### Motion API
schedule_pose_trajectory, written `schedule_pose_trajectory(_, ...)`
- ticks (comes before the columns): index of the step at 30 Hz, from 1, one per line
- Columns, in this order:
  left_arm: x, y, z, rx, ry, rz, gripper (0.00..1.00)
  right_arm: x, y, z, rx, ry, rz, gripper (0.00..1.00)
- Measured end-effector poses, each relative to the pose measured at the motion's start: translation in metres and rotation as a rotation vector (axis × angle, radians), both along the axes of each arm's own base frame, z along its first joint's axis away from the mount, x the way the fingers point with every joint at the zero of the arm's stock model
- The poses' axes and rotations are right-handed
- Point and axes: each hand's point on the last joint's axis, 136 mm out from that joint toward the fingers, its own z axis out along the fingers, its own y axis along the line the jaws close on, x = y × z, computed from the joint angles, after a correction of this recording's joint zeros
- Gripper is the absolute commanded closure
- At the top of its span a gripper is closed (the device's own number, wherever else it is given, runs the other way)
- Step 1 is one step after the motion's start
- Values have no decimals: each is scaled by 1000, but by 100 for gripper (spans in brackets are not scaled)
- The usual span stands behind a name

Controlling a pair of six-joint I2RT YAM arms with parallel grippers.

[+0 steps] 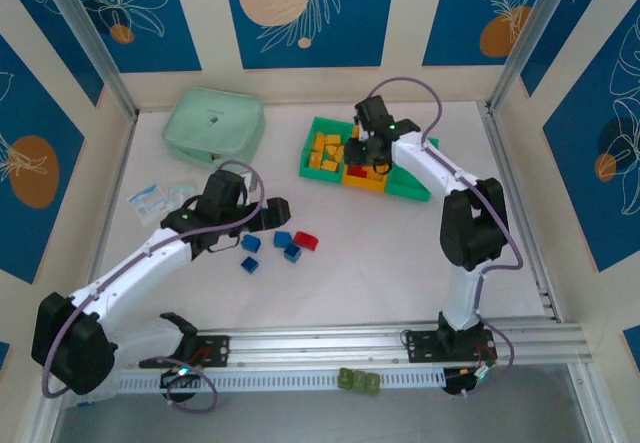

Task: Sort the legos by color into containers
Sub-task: Place the lego in the container.

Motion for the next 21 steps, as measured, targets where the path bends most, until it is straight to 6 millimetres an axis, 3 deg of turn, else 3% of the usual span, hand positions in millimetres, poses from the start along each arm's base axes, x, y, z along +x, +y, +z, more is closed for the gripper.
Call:
schedule_pose_trajectory(5, 8, -14, 3, -17, -6, -25, 1, 36, -23, -7, -28, -18, -58, 43)
schedule_pose_trajectory(10, 15, -20, 3, -26, 1, -23, 1, 50, -28, -26, -52, 15, -62, 34)
schedule_pose_trajectory(17, 21, -24, 13, -39, -12, -23, 1, 44, -18, -15, -46, 8, -38, 29)
schedule_pose_trajectory(21, 21, -24, 13, -38, -12, -23, 1, 12, 1, -1, -39, 2, 13, 26)
